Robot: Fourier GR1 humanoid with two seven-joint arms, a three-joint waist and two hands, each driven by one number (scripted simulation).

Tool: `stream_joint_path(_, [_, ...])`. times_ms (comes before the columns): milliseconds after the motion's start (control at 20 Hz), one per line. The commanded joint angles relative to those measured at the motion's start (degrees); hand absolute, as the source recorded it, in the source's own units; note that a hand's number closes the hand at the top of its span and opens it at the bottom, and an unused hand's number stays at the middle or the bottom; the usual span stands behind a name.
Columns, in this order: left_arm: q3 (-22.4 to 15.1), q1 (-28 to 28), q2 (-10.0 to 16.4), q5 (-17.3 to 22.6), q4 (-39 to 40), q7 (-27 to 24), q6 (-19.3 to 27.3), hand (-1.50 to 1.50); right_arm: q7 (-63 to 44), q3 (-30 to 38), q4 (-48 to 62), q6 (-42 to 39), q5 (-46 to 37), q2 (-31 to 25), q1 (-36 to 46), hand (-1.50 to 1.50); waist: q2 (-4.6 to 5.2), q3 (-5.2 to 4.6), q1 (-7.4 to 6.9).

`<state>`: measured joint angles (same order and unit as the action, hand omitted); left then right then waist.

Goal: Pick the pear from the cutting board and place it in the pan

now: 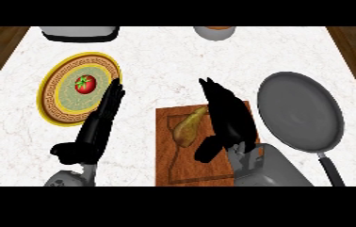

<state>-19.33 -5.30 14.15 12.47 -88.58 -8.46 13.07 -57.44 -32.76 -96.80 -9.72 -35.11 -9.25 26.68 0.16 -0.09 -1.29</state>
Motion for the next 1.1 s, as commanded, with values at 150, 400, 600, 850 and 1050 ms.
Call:
stream_joint_path(150, [-0.22,0.98,-1.56,-2.04,1.08,-1.09,0.97,0.0,-4.97,-1.66,11.56,-9.82,0.52,3.51,5.63,-1.5,-0.09,0.05,0.55])
stream_joint_path(400, [1.48,1.3,-2.15,-1.81,3.26,-1.91,-1.51,0.0,-2.66,0.04,14.7,-9.52,-1.3,5.64,3.8,-1.5,-0.16,0.08,1.15])
stream_joint_path(600, [1.06,2.86,-3.69,-4.11,4.02,-4.64,-1.13,0.0,-7.41,-2.27,17.57,-6.65,-0.73,9.12,6.73,-1.5,-0.17,0.07,0.89])
stream_joint_path(850, [6.03,3.3,-0.31,-0.74,-0.28,-1.34,-6.5,0.0,-4.39,0.39,16.43,-6.85,-4.07,9.2,3.55,-1.5,-0.22,0.08,1.08])
stream_joint_path(1050, [3.42,3.27,-5.1,-4.92,-0.15,0.44,-2.97,0.0,-0.23,-0.25,20.32,-0.71,-4.83,9.22,2.42,-1.5,-0.18,0.09,1.04])
